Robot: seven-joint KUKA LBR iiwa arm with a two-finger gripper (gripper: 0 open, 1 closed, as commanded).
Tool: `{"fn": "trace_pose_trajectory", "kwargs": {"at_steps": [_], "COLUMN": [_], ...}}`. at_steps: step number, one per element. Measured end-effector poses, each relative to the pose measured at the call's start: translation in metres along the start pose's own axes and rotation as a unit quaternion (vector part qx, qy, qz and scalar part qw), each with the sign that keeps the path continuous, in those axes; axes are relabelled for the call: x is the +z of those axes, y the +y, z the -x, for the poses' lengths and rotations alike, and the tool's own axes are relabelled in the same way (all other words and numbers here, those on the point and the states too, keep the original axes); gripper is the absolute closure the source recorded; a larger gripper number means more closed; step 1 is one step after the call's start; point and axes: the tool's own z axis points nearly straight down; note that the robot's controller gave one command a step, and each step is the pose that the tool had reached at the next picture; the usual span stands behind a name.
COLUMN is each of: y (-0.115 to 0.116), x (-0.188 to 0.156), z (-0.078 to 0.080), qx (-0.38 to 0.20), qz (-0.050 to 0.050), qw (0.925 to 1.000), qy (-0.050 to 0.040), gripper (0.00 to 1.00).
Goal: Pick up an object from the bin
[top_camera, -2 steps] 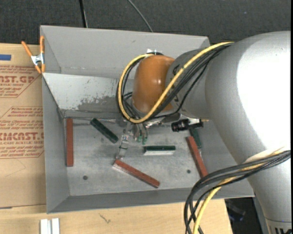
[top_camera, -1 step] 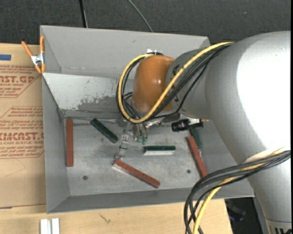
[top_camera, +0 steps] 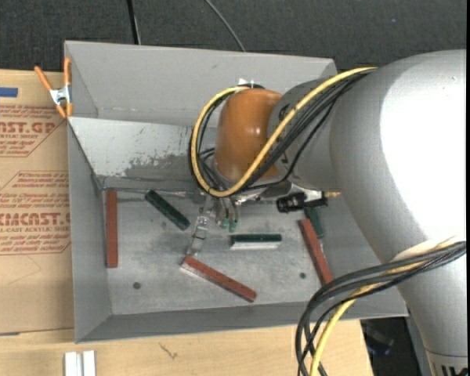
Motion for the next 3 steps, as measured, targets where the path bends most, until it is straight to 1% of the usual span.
{"fn": "trace_pose_trajectory", "kwargs": {"at_steps": [1,2,3], "y": [0.034,0.034,0.029], "x": [0.0,0.0,-0.052], "z": [-0.009,-0.009,-0.017], "qx": [0.098,0.098,0.116], "qz": [0.0,0.0,-0.003], "qw": [0.9952,0.9952,0.9932], "qy": [-0.0011,-0.001,0.003], "gripper": [1.0,1.0,1.0]}}
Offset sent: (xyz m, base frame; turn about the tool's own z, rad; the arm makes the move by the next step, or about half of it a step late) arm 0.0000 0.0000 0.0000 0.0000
